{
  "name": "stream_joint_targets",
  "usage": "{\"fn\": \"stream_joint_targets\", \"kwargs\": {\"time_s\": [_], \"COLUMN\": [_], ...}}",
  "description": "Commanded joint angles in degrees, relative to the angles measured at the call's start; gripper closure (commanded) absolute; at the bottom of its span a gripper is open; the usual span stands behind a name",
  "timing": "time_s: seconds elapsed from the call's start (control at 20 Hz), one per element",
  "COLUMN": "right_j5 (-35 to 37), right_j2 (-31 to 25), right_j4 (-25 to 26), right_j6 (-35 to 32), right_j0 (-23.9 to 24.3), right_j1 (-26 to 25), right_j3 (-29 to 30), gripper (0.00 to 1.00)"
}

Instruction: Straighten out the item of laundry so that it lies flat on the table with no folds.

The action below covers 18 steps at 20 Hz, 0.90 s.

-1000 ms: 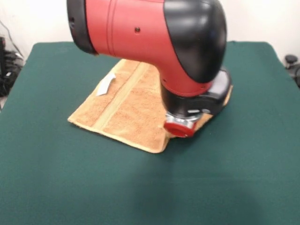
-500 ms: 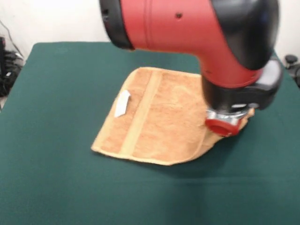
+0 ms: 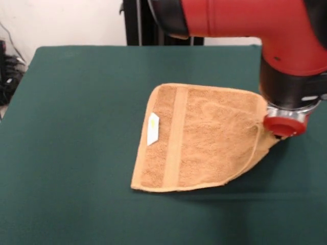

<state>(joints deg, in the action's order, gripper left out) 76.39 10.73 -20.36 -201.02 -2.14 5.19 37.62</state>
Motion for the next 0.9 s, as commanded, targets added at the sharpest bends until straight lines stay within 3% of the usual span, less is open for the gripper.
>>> {"fn": "stream_joint_targets", "kwargs": {"time_s": [0.05,0.55,0.6,0.9], "right_j5": [7.39,8.47,8.18,9.73], "right_j2": [-2.57,-1.89,-1.85,-1.11], "right_j4": [-2.88,-1.69,-1.76,-1.59], "right_j6": [-14.31,-12.80,-12.86,-13.48], "right_j0": [-2.67,-3.60,-3.60,-3.83], "right_j1": [-2.41,-4.84,-4.86,-5.98], "right_j3": [-1.48,-1.94,-1.92,-4.02], "gripper": [1.00,1.00,0.00,0.00]}}
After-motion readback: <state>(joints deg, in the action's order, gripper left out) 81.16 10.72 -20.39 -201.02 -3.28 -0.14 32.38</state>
